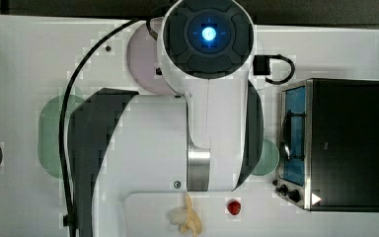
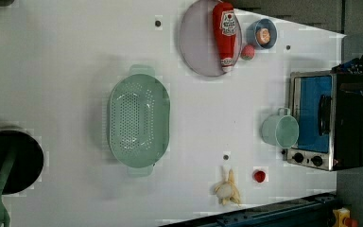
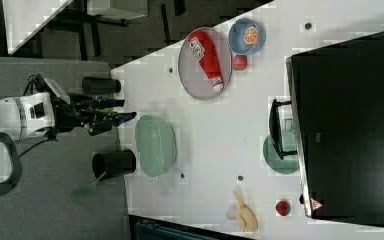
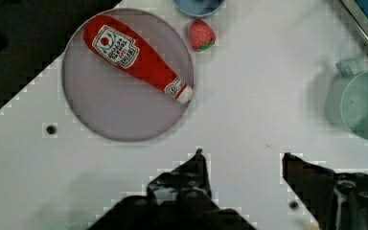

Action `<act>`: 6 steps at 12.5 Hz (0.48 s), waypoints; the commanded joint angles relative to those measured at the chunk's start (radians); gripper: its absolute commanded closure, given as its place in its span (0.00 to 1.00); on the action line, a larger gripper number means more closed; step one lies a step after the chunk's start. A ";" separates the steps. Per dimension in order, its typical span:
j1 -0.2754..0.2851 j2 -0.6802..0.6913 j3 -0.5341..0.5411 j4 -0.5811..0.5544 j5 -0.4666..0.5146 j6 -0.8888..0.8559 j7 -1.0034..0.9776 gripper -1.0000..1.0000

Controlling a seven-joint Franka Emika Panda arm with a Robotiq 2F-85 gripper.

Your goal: Drag strainer left to right.

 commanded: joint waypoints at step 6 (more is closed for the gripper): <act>-0.016 -0.422 0.003 -0.227 0.006 -0.195 0.077 0.00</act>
